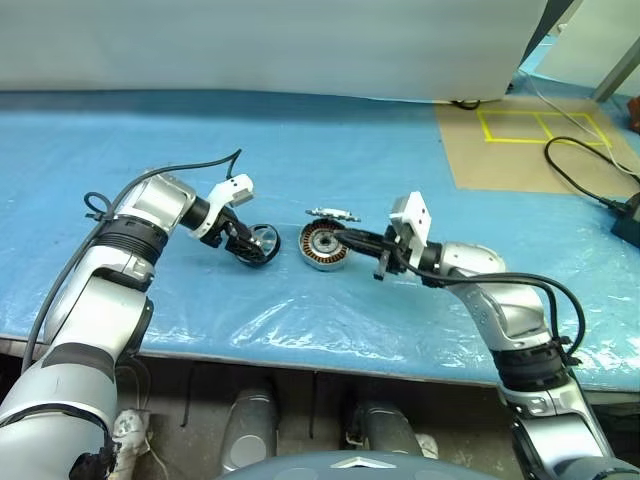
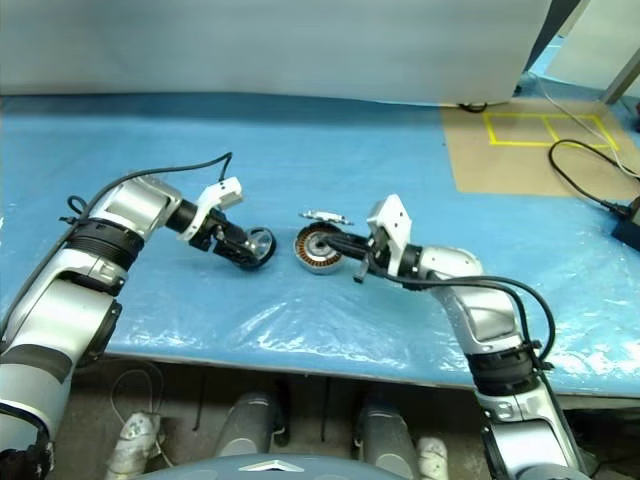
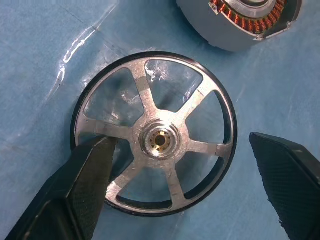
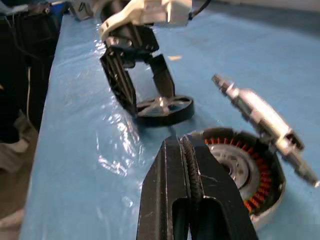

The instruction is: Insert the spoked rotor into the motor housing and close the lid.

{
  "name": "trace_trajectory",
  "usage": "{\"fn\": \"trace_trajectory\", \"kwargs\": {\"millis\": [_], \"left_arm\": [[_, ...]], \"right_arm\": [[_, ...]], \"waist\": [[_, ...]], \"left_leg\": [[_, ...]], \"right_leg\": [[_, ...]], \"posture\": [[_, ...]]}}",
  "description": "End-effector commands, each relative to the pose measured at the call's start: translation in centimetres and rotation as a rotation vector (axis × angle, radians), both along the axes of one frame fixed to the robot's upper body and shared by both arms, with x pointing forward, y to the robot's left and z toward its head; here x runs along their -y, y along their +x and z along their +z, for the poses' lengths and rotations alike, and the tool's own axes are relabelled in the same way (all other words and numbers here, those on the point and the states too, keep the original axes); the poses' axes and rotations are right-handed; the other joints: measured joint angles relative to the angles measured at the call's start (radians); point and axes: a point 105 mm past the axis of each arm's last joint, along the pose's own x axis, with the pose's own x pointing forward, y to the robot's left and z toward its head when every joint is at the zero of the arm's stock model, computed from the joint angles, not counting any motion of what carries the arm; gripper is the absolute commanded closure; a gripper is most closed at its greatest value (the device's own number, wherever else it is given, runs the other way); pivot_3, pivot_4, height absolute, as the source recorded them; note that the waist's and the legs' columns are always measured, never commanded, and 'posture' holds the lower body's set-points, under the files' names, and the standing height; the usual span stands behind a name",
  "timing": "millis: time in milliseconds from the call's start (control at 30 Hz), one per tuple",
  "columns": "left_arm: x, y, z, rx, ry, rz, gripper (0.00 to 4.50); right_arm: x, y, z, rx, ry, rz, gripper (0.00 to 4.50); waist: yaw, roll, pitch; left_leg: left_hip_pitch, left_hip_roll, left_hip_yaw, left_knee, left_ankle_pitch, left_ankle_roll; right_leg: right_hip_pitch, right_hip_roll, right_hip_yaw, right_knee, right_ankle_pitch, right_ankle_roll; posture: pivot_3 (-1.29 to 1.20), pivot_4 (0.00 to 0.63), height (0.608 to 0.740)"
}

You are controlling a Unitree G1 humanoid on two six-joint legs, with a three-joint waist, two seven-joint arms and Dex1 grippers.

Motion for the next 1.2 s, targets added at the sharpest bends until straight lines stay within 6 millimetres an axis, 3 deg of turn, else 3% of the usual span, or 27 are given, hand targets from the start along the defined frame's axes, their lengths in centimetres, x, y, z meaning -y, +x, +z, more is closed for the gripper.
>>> {"fn": "trace_trajectory", "kwargs": {"millis": [33,200,367,467,1033,1200], "left_arm": [[0.4,0.3,1.2,0.038,-0.034,-0.005,0.00],[0.5,0.5,0.9,0.046,-0.025,-0.003,0.00],[0.3,0.6,0.4,0.050,-0.009,0.000,0.00],[0.3,0.6,0.1,0.049,-0.002,0.001,0.00],[-0.3,0.3,-0.2,0.045,-0.004,0.009,0.00],[-0.1,0.9,0.7,0.076,-0.022,0.024,0.00]], "right_arm": [[1.7,-0.4,1.4,0.054,0.010,-0.022,4.47],[4.4,-0.9,0.4,0.063,-0.039,-0.058,4.47],[3.8,-0.2,0.8,0.254,-0.124,-0.079,4.47],[3.4,-0.2,0.1,0.303,-0.159,-0.060,4.47],[1.8,-1.4,0.0,0.229,-0.089,0.062,4.47],[1.5,-1.8,-0.7,0.212,-0.099,0.064,4.47]], "waist": [[0.000,0.000,0.000],[0.003,0.000,0.000],[-0.003,0.000,0.000],[-0.003,0.000,0.000],[-0.003,0.000,0.000],[-0.003,0.000,0.000]], "left_leg": [[0.000,0.000,0.000,0.000,0.000,0.000],[0.000,0.000,0.000,0.001,0.000,0.000],[0.000,0.000,0.000,0.001,0.000,0.000],[0.000,0.000,0.000,0.001,0.000,0.000],[0.000,0.000,0.000,0.003,-0.002,0.004],[0.000,0.000,0.000,0.003,-0.002,0.004]], "right_leg": [[0.000,0.000,0.000,0.000,0.000,0.000],[0.000,0.000,0.000,0.000,0.000,-0.001],[0.000,0.000,0.000,0.001,0.000,0.000],[0.000,0.000,0.000,0.001,0.000,-0.001],[0.000,0.000,0.000,0.003,0.000,-0.001],[0.000,0.000,0.000,0.003,-0.001,-0.001]], "posture": [[0.00,0.150,0.740],[0.00,0.150,0.740],[0.00,0.150,0.740],[0.00,0.150,0.740],[0.00,0.150,0.740],[0.00,0.150,0.740]]}}
